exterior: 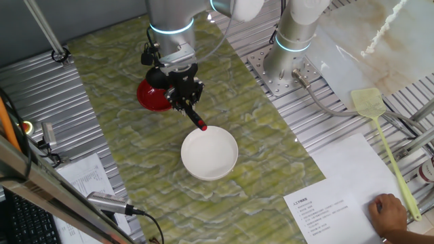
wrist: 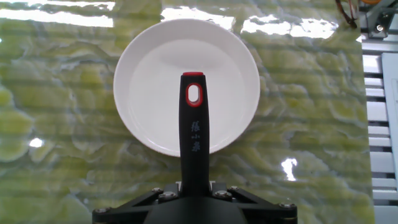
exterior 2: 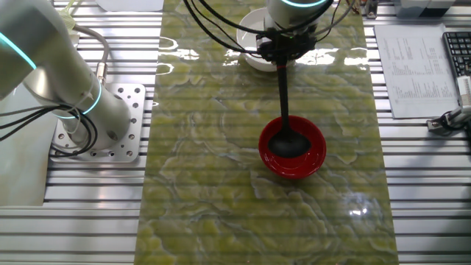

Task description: Scoop water with a large spoon from one bowl to another

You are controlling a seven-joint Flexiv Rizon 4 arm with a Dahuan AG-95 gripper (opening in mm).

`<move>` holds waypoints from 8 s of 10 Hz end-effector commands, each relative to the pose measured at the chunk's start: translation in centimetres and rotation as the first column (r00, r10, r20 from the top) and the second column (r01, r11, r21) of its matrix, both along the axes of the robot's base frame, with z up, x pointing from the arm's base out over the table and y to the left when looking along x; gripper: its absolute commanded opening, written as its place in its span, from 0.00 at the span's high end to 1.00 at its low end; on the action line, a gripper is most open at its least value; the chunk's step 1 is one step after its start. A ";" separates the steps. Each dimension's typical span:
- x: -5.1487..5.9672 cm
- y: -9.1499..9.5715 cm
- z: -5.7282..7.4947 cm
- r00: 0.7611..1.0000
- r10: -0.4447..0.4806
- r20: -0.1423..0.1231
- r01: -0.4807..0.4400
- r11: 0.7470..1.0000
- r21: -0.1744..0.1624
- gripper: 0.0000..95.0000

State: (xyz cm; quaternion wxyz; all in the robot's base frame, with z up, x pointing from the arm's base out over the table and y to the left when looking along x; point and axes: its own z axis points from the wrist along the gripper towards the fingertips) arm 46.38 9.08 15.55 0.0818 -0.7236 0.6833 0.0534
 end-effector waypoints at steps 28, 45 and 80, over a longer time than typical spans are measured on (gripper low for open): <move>2.2 5.3 2.9 0.944 -0.327 -0.046 0.326 0.945 -0.016 1.00; 0.3 10.6 3.2 0.992 -0.110 0.055 0.109 0.994 0.021 1.00; -1.3 23.9 4.8 0.992 -0.113 0.050 0.105 0.985 0.133 1.00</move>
